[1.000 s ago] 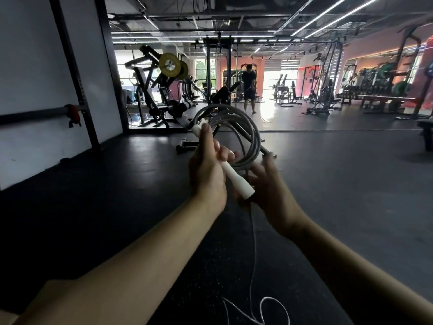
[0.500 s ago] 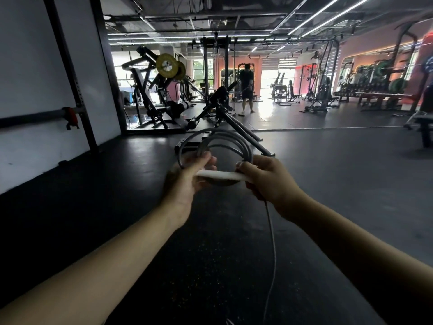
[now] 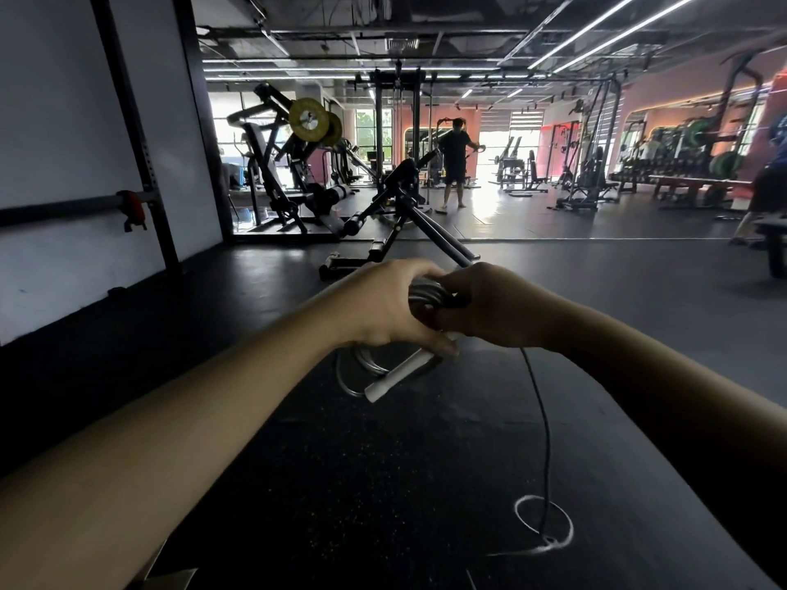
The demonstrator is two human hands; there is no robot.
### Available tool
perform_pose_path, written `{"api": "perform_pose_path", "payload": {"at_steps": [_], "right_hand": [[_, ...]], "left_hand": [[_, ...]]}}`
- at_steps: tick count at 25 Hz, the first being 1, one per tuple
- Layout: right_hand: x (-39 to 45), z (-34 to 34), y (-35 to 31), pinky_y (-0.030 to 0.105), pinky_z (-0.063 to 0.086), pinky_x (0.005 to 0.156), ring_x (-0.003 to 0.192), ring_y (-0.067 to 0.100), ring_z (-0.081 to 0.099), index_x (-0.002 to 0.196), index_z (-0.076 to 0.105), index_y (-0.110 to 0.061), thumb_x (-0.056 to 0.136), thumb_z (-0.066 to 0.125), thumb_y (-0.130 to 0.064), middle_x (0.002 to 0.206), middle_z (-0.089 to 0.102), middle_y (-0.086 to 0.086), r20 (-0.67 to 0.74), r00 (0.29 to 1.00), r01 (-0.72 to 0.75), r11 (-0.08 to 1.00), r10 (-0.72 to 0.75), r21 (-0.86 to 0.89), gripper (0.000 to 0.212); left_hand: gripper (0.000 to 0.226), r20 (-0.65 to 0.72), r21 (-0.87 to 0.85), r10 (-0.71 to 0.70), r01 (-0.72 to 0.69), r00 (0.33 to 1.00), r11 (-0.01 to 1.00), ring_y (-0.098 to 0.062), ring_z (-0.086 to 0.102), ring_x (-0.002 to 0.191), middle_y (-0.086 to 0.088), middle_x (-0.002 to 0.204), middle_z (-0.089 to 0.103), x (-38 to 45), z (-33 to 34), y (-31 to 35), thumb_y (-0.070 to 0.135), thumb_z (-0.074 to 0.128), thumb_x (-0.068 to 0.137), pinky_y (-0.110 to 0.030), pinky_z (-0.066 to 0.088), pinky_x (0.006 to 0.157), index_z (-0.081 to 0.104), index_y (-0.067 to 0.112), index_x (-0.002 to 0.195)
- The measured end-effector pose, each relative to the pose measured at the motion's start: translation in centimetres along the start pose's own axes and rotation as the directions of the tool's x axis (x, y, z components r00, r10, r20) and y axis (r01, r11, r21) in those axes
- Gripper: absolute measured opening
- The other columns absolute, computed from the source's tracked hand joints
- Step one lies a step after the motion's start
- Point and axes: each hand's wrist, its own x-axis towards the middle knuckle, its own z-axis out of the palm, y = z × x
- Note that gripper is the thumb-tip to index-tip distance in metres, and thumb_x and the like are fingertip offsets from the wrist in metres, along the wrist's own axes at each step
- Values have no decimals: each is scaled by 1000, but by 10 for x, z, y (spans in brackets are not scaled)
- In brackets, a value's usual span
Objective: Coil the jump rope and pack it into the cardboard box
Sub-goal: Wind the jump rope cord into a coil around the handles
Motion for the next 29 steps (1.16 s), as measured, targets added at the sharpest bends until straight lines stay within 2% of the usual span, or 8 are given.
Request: {"api": "perform_pose_path", "payload": {"at_steps": [4,9,12,14,17,20,24,29], "right_hand": [[-7,0,-1,23,42,55,55,4,52,101,57,-26,90,73,-41,69,60,-11,2,998,-54,968,55,244,25],[-18,-14,11,28,31,46,44,20,39,94,71,-11,100,46,-57,59,47,16,-23,995,-61,773,98,632,53],[-21,-12,35,30,32,47,48,21,36,90,74,-3,102,40,-59,58,41,13,-107,977,-64,733,184,677,66],[-23,-1,36,29,33,48,53,20,38,98,73,-3,104,36,-58,65,48,10,-166,965,-28,711,202,703,67],[-22,28,12,25,31,49,54,12,37,101,67,-13,104,39,-56,71,52,0,-194,971,57,650,142,758,52],[-12,59,-19,20,32,46,50,5,37,104,66,-6,96,52,-56,63,47,-8,-270,925,75,566,268,821,53],[-4,72,-31,16,39,46,51,2,52,90,65,-4,98,59,-45,71,61,5,-300,834,103,403,463,909,43],[-5,61,-28,19,33,42,42,2,42,75,57,-19,102,57,-36,55,52,-8,-229,886,56,398,402,916,32]], "left_hand": [[64,21,-209,-12,16,1000,978,-8,72,105,6,111,78,-6,10,-6,26,96,62,-30,53,99,69,22,120],[33,-22,-301,21,-27,1000,953,-3,75,88,9,95,81,-20,1,-1,18,89,75,-18,57,77,76,17,105],[12,-245,-583,-124,-44,961,811,4,56,47,15,57,65,-22,-6,-6,18,82,83,-14,39,45,74,23,91],[11,-357,-772,-248,-135,900,621,-1,33,38,11,54,42,-17,0,-9,25,82,83,-19,23,41,72,23,80],[18,-391,-900,-511,-200,766,388,-3,40,48,1,76,55,-6,22,-2,41,81,81,-20,33,41,71,26,84],[26,-359,-930,-682,-179,637,322,-4,56,65,7,90,73,2,38,9,56,73,83,-21,44,51,75,31,87],[35,-368,-922,-687,-153,626,355,-3,52,57,13,74,72,0,51,18,62,65,87,-21,46,57,78,29,88],[35,-313,-927,-604,-96,733,363,-10,69,90,9,88,80,-8,47,-6,59,66,88,-34,52,89,76,28,100]]}}
